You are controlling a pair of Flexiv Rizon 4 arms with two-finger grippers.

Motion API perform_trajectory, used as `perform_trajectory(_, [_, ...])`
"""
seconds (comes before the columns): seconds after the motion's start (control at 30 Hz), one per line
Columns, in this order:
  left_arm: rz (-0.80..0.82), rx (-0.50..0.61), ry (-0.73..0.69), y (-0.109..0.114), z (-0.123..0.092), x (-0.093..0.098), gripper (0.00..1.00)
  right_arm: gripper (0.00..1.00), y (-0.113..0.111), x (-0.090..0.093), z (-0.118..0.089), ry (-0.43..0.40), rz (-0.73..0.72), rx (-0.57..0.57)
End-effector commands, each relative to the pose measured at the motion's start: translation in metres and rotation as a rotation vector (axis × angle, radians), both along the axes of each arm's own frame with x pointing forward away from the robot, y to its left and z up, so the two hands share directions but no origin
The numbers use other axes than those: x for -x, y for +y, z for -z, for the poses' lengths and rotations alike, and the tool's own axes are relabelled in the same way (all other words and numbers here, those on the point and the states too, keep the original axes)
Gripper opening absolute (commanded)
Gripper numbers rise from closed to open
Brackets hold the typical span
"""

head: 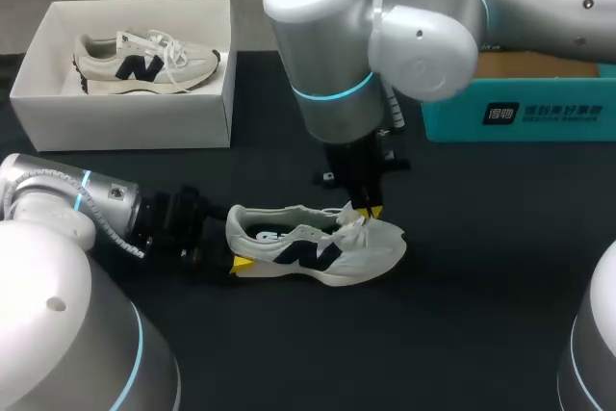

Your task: Take the shoe out of the shoebox, open the shoe tongue, remove and reinsert the insole, then place the shoe into the shoebox

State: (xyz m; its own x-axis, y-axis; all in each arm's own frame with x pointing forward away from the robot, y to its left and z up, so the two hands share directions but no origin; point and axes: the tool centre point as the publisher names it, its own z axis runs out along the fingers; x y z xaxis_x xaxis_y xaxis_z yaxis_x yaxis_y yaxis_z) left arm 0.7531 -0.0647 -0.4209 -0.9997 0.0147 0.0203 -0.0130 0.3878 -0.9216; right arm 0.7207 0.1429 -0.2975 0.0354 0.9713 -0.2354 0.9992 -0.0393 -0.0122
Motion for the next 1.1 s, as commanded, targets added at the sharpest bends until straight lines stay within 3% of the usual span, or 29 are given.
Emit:
perform_trajectory(0.03, [0.0, -0.003, 0.001, 0.002, 0.002, -0.001, 0.0, 0.0, -0.015, 0.002, 0.003, 0.002, 0.007, -0.082])
perform_trajectory(0.2, [0.0, -0.003, 0.001, 0.002, 0.002, -0.001, 0.0, 0.0, -0.027, 0.003, 0.008, 0.041, 0.009, -0.004])
perform_trajectory(1.1, [0.0, -0.003, 0.001, 0.002, 0.002, -0.001, 0.0, 0.0, -0.071, 0.009, 0.051, 0.032, -0.002, -0.018])
